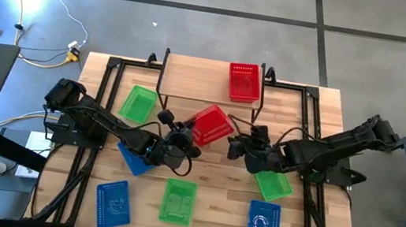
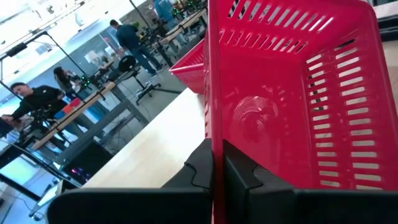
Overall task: Stack baskets on shelf by color
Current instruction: Stack the red basket on top of the stacked red baskets on the shelf
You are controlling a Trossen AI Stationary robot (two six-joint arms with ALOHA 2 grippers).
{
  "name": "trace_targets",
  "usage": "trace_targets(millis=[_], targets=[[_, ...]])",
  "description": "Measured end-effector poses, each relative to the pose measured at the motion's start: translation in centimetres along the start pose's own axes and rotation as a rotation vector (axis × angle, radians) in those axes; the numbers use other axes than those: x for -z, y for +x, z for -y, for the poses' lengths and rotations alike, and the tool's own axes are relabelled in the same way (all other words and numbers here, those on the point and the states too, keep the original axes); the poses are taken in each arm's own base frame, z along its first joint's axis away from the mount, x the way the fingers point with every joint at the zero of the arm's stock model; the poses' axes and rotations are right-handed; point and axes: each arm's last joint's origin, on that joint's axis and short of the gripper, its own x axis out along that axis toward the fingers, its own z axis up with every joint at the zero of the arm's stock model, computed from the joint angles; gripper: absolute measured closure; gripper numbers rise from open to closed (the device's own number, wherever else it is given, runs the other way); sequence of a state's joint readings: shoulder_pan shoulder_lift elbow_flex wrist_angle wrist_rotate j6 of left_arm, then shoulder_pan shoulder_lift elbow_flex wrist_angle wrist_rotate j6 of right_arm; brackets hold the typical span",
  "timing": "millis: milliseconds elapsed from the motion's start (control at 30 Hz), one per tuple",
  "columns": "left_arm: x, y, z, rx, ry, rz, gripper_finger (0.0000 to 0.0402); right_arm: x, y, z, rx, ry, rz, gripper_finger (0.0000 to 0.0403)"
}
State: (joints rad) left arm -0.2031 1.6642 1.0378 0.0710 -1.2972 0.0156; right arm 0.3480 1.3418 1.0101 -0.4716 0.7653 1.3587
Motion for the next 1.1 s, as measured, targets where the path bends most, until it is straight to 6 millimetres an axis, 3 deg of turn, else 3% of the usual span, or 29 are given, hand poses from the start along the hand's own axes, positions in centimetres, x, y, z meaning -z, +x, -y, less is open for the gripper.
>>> trace_targets(millis=[200, 433, 633, 1100], targets=[[0.0, 0.0, 0.0, -0.002, -0.004, 0.001, 0.0401, -0.3, 0.6, -0.7, -0.087, 0.037, 0.057, 0.0242], [-0.1, 0.0, 0.0, -0.006, -0.030, 0.005, 0.0401, 0.6, 1.2, -0.7, -0.068, 0.031, 0.063, 0.0255], [-0.5, 0.0, 0.0, -0.001, -0.073, 0.017, 0.0401, 2.1, 3.1, -0.6, -0.026, 0.031, 0.071, 0.0261], [-0.6, 0.0, 0.0, 0.003, -0.101, 0.023, 0.0401, 2.0, 4.6, -0.9, -0.015, 0.084, 0.217, 0.0262]])
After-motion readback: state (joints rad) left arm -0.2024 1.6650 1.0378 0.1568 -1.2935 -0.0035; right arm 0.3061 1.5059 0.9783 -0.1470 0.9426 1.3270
